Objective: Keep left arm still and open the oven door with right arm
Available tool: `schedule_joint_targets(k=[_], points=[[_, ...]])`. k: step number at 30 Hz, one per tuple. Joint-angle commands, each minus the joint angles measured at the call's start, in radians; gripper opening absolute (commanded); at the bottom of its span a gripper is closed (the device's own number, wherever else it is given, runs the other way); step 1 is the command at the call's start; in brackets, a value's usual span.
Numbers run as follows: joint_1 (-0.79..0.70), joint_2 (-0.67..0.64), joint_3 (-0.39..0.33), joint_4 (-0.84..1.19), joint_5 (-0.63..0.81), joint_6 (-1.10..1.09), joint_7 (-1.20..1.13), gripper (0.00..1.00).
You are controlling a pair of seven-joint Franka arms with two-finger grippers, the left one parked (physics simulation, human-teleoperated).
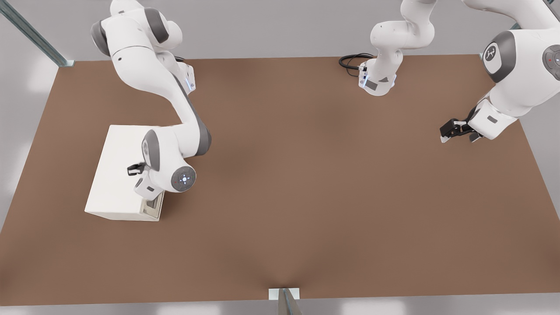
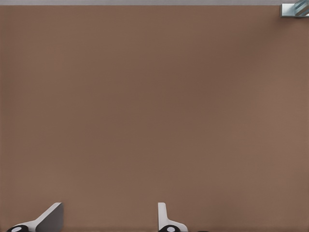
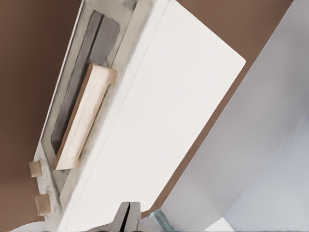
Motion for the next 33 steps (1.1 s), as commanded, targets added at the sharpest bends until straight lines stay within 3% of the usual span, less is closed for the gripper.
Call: schedule_joint_targets(k=[1, 9, 11, 20, 33], points=[[0.008, 0.017, -0.019, -0.002, -0.051, 0.072, 0.342, 0.0], [0.066, 0.048, -0.04, -0.053, -0.017, 0.206, 0.543, 0.0], [0.101, 0.044, -0.046, -0.106, -0.023, 0.236, 0.749, 0.0], [0.109, 0.054, -0.091, -0.174, -0.04, 0.198, 0.71, 0.0], [0.107, 0.069, -0.091, -0.205, -0.069, 0.204, 0.69, 0.0]])
